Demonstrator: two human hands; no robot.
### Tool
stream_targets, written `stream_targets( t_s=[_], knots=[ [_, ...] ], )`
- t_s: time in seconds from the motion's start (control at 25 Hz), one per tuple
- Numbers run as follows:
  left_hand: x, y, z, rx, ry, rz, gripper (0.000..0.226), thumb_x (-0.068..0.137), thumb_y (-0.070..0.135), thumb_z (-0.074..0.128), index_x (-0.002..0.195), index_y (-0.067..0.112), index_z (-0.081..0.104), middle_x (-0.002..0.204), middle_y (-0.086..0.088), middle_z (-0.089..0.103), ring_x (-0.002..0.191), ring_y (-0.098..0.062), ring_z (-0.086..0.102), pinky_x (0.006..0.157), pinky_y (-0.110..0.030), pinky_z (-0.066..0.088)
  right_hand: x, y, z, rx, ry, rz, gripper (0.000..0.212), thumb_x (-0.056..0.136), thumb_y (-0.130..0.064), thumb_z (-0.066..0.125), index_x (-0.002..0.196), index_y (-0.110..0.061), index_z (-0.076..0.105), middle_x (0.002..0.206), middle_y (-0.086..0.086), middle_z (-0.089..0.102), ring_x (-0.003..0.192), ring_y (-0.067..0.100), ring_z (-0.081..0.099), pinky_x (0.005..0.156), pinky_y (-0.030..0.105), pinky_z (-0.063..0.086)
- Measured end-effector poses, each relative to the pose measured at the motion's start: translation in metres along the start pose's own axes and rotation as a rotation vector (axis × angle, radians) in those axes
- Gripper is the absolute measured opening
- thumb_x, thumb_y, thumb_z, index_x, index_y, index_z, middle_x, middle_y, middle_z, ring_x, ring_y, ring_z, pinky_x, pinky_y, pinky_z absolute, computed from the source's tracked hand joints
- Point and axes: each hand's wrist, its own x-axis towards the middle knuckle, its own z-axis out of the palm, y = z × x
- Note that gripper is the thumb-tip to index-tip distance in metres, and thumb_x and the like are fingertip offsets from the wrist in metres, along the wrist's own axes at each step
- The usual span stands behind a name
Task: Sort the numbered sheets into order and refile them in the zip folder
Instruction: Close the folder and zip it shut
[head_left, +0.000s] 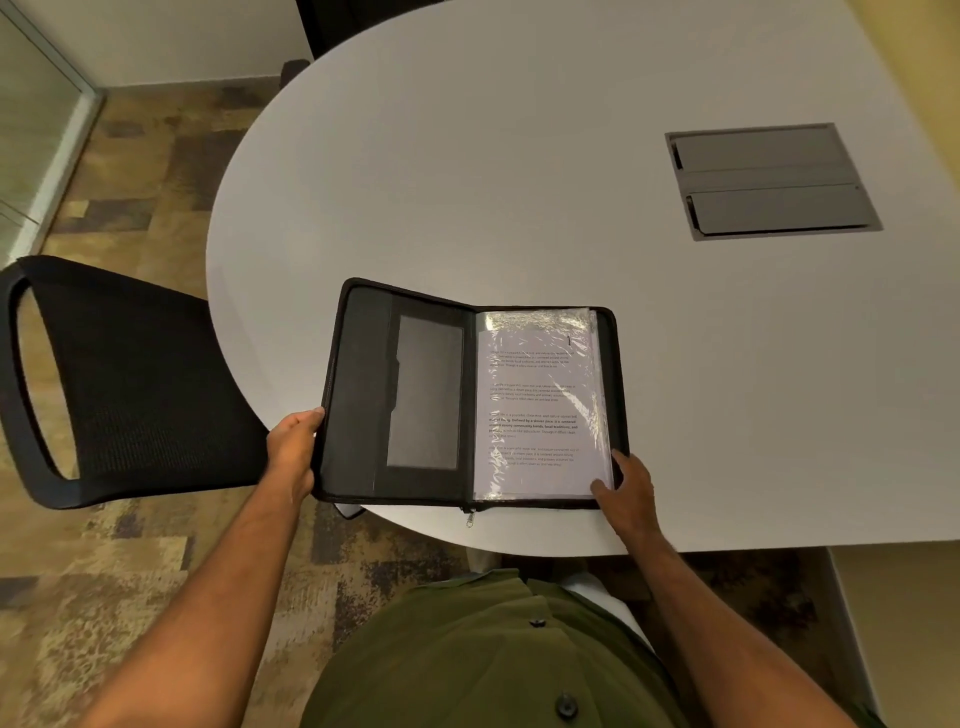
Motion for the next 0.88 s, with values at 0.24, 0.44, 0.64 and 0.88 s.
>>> stream_targets(
  t_s=[0.24, 0.44, 0.64, 0.88],
  knots=[
    [-0.029, 0.050, 0.006, -0.074, -0.177, 0.064, 0.018, 0.096, 0.030, 0.071, 0.082, 0.019, 0.069, 0.086, -0.002, 0.074, 0.088, -0.021, 0.064, 0.082, -0.040, 0.054, 0.011, -0.010, 0.006, 0.128, -0.008, 0.051, 0.063, 0.097, -0.015, 0.068, 0.154, -0.012, 0.041, 0.157, 0.013, 0.041, 0.143, 0.031, 0.041, 0.115, 0.042, 0.038],
    [-0.065, 0.072, 0.042, -0.102, -0.443, 0.116, 0.021, 0.098, 0.030, 0.068, 0.081, 0.017, 0.064, 0.090, 0.002, 0.073, 0.092, -0.019, 0.066, 0.086, -0.039, 0.054, 0.017, -0.022, 0.010, 0.181, -0.018, 0.077, 0.048, 0.097, -0.013, 0.067, 0.143, -0.007, 0.052, 0.140, 0.015, 0.056, 0.120, 0.021, 0.054, 0.099, 0.031, 0.048],
    [-0.089, 0.063, 0.098, 0.001, -0.662, 0.162, 0.024, 0.095, 0.036, 0.070, 0.108, 0.016, 0.068, 0.113, -0.003, 0.073, 0.105, -0.021, 0.068, 0.087, -0.041, 0.058, 0.019, -0.076, 0.014, 0.271, -0.060, -0.005, 0.038, 0.101, -0.026, 0.064, 0.138, -0.018, 0.058, 0.132, -0.003, 0.056, 0.120, 0.015, 0.056, 0.101, 0.031, 0.049],
    [-0.104, 0.034, 0.148, 0.284, -0.779, 0.235, 0.029, 0.097, 0.032, 0.069, 0.123, 0.019, 0.067, 0.118, 0.002, 0.070, 0.108, -0.015, 0.068, 0.087, -0.037, 0.057, 0.006, -0.155, -0.006, 0.676, -0.264, 0.024, 0.031, 0.107, -0.044, 0.049, 0.129, -0.025, 0.061, 0.122, -0.003, 0.069, 0.107, 0.021, 0.070, 0.082, 0.033, 0.062]
  ],
)
